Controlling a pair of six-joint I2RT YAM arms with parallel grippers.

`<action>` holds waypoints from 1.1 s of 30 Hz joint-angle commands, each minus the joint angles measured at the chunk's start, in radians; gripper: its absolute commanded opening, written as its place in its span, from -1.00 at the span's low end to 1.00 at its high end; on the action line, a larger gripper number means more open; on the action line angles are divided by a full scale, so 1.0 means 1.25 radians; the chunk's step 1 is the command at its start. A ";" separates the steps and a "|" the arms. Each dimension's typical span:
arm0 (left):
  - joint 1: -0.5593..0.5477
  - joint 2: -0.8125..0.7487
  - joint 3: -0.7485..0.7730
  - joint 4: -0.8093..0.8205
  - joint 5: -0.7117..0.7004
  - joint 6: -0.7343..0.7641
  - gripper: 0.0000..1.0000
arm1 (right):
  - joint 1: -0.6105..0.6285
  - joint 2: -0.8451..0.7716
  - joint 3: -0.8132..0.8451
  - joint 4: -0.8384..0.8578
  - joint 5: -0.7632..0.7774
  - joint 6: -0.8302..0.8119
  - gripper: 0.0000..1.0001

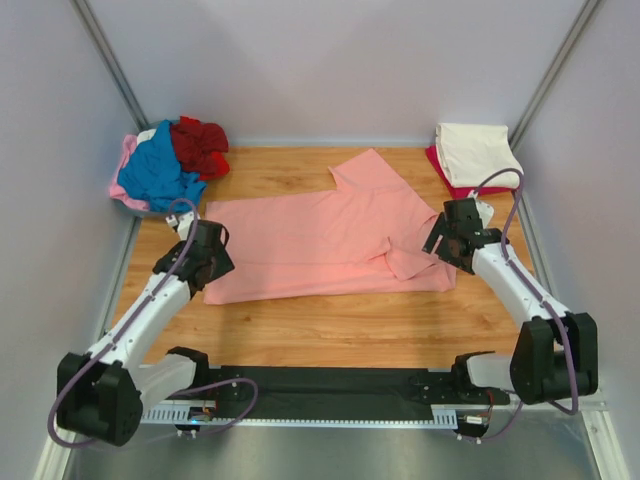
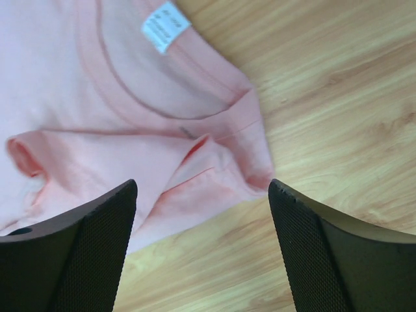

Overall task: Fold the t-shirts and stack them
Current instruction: Fold the tshirt

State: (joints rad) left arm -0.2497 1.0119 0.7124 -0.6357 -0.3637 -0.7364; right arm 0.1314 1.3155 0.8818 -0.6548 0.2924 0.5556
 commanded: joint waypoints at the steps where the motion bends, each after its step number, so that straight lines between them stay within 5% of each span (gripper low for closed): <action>1: -0.019 0.087 0.008 0.145 0.053 0.056 0.15 | 0.046 -0.052 0.025 -0.008 -0.024 0.021 0.65; 7: -0.019 0.259 0.046 0.211 0.047 0.102 0.05 | 0.079 -0.078 -0.033 0.066 -0.188 0.067 0.19; 13: -0.020 0.308 0.035 0.231 0.027 0.102 0.01 | 0.172 0.006 -0.005 0.093 -0.179 0.080 -0.27; 25: 0.006 0.345 0.030 0.208 0.033 0.066 -0.02 | 0.197 0.295 0.174 0.098 -0.147 0.008 -0.23; 33: 0.012 0.343 0.028 0.205 0.032 0.063 -0.03 | 0.218 0.546 0.510 0.028 -0.117 -0.064 -0.25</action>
State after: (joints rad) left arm -0.2432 1.4502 0.7269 -0.3908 -0.3157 -0.6456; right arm 0.3920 1.8984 1.3518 -0.5915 0.1150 0.5472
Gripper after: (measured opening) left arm 0.487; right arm 0.381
